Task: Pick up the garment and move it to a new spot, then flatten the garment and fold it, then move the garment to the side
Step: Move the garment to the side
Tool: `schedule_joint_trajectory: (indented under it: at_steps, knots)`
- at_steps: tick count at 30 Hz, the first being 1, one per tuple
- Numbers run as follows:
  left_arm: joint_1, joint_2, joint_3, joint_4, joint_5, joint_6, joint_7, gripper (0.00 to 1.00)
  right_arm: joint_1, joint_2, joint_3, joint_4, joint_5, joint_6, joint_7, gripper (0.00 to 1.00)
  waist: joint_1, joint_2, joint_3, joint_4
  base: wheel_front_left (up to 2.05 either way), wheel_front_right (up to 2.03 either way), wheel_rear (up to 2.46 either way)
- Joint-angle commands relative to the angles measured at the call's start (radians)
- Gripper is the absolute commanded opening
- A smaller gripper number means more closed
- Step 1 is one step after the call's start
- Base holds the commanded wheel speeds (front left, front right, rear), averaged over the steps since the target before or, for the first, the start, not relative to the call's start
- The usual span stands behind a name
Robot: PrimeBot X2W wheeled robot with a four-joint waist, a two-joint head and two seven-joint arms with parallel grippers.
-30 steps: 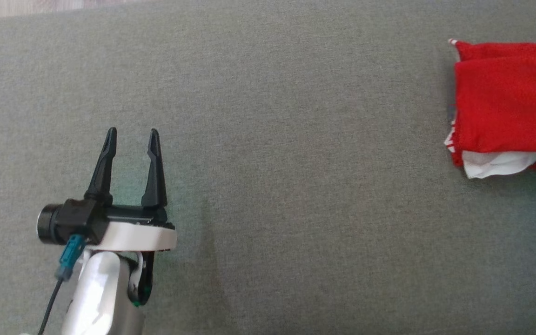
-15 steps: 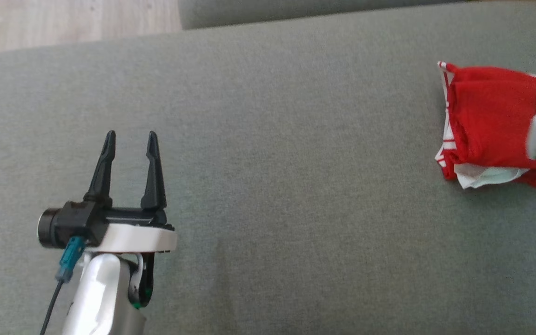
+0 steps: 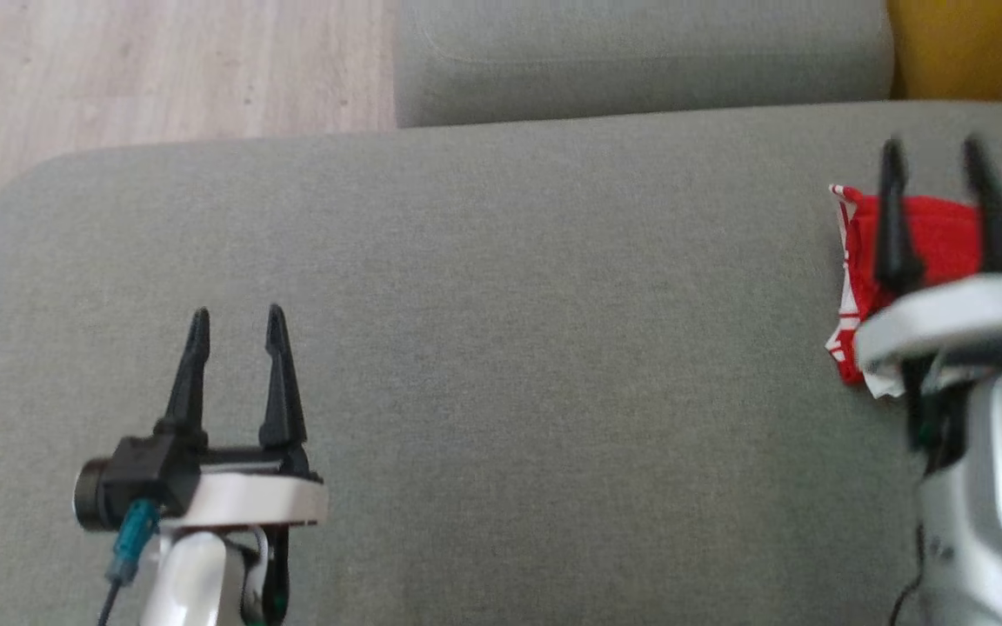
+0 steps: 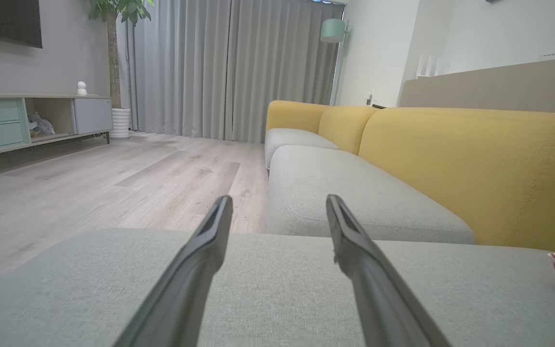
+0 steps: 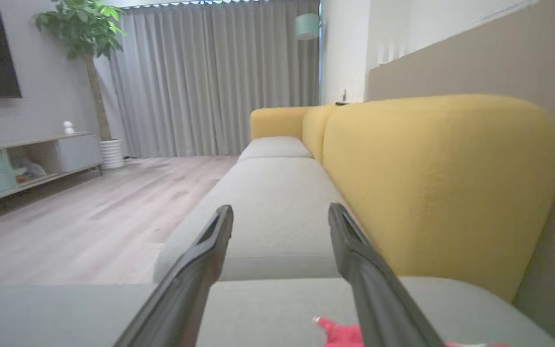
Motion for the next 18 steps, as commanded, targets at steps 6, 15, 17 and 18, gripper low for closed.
schedule_joint_trajectory:
  at_steps: [6,15,17,18]
  knots:
    - [0.027,0.008,0.01,-0.026,-0.003,0.008,-0.008,1.0,0.151,0.009,0.103,0.024,0.12,-0.001,-0.132,1.0,0.0002,0.0,-0.036,0.028,0.0,0.0,0.0]
    - [0.072,0.008,-0.004,-0.026,-0.009,0.021,-0.008,1.0,0.311,0.01,0.128,0.084,0.163,-0.001,-0.236,1.0,0.0002,0.0,-0.041,0.033,0.0,0.0,0.0]
    - [0.077,0.008,0.001,-0.018,0.005,0.034,-0.008,1.0,0.317,0.01,0.137,0.083,0.17,-0.001,-0.238,1.0,0.0002,0.0,-0.042,0.03,0.0,0.0,0.0]
    - [0.077,0.008,0.004,-0.018,0.009,0.039,-0.008,1.0,0.317,0.01,0.141,0.076,0.17,-0.001,-0.238,1.0,0.0002,0.0,-0.043,0.028,0.0,0.0,0.0]
